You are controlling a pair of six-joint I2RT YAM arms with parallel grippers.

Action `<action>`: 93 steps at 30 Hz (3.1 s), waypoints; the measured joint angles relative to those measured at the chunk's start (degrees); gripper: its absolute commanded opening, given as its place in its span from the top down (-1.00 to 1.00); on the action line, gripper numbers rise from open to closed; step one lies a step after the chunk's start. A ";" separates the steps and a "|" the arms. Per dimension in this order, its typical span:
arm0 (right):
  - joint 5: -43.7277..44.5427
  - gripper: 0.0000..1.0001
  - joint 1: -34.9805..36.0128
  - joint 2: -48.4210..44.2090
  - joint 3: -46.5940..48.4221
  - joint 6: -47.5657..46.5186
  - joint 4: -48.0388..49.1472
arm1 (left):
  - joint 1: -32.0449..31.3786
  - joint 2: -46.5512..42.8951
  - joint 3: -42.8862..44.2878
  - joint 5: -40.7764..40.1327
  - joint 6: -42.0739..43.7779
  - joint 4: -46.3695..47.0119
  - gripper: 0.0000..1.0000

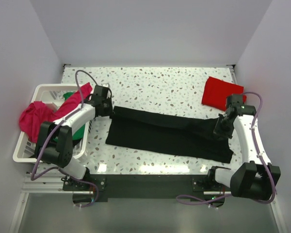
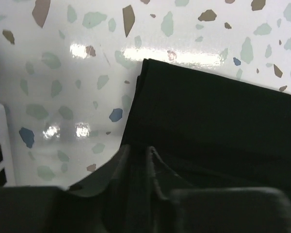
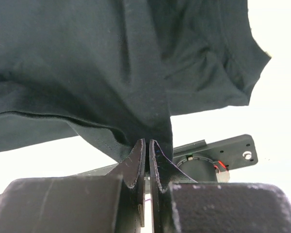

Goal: Fold and stack the t-shirts
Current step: Fold the tshirt

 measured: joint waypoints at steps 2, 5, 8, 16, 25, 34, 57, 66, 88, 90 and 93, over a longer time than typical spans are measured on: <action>-0.15 0.89 0.00 -1.29 -3.06 0.04 0.28 | 0.02 -0.87 -1.44 -0.11 -1.16 -0.46 0.12; -0.26 0.39 0.02 -2.29 -4.87 0.31 -0.57 | 0.02 -2.97 -3.37 -0.44 -2.58 -2.29 -0.13; -0.24 -0.03 0.02 -2.75 -4.87 0.44 -0.68 | 0.00 -5.99 -4.39 -0.35 -3.91 -3.82 -0.15; -0.37 -0.21 0.02 -3.15 -4.81 0.46 -1.07 | -2.47 -5.88 -4.11 3.28 -4.63 -2.27 -0.15; -1.99 -0.28 0.02 4.57 -3.65 1.99 3.91 | -8.11 3.52 3.37 7.52 -5.11 0.79 -0.18; -3.45 -0.30 -0.07 15.98 0.37 4.28 13.64 | -8.63 9.77 6.29 10.56 -6.01 7.74 -0.18; -2.19 -0.30 5.66 42.58 15.13 4.59 18.49 | -8.63 0.13 -11.02 1.81 -12.46 8.39 -0.27; -1.46 -0.30 13.75 50.23 26.60 4.61 15.15 | -8.61 -13.81 -19.82 -2.45 -17.49 -5.29 -0.31; -4.37 -0.32 21.11 68.96 67.34 7.63 14.08 | -8.74 -20.85 -11.80 -3.23 -16.96 -12.44 -0.36; -4.20 -0.32 20.48 68.83 68.17 7.63 14.99 | -8.74 -18.21 -11.63 -2.73 -15.93 -10.36 -0.37; -3.39 -0.31 19.26 68.83 68.28 7.43 15.93 | -8.74 -14.75 -11.63 -1.49 -14.86 -8.26 -0.37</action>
